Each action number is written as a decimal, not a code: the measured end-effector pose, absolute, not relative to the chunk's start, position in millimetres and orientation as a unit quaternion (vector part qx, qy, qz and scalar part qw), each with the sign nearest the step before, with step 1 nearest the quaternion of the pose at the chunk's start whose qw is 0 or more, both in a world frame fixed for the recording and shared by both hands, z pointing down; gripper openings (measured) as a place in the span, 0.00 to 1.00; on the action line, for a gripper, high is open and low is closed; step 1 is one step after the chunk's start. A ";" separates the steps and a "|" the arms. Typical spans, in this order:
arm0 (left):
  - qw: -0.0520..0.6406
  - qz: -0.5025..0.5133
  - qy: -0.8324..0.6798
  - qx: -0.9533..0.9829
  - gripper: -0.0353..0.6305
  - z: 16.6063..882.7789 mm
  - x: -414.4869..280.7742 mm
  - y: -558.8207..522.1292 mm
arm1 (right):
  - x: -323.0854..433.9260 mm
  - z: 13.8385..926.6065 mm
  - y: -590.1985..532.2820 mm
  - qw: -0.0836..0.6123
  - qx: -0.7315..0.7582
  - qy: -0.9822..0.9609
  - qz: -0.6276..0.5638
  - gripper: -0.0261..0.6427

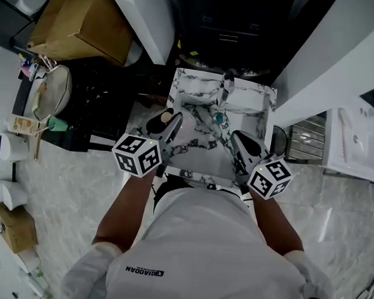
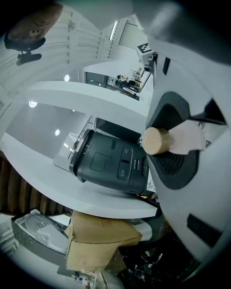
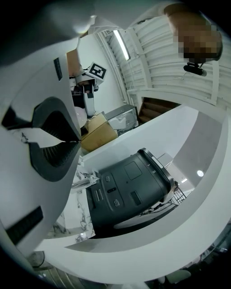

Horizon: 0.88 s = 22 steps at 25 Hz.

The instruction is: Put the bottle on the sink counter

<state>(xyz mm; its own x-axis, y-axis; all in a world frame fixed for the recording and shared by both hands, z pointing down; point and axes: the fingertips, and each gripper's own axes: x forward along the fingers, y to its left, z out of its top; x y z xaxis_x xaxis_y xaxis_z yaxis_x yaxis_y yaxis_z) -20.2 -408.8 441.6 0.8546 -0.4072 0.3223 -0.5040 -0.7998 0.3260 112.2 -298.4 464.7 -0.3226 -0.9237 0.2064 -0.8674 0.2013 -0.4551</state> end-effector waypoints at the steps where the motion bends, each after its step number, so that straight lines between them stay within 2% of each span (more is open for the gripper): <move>1: 0.205 0.121 -0.240 0.941 0.25 444.0 -19.2 -412.0 | 111.5 467.2 -299.4 0.057 -0.581 0.771 -0.256 0.10; 22: 0.174 0.192 -0.214 0.942 0.25 505.7 9.9 -468.8 | 102.4 503.1 -312.2 0.059 -0.612 0.736 -0.284 0.10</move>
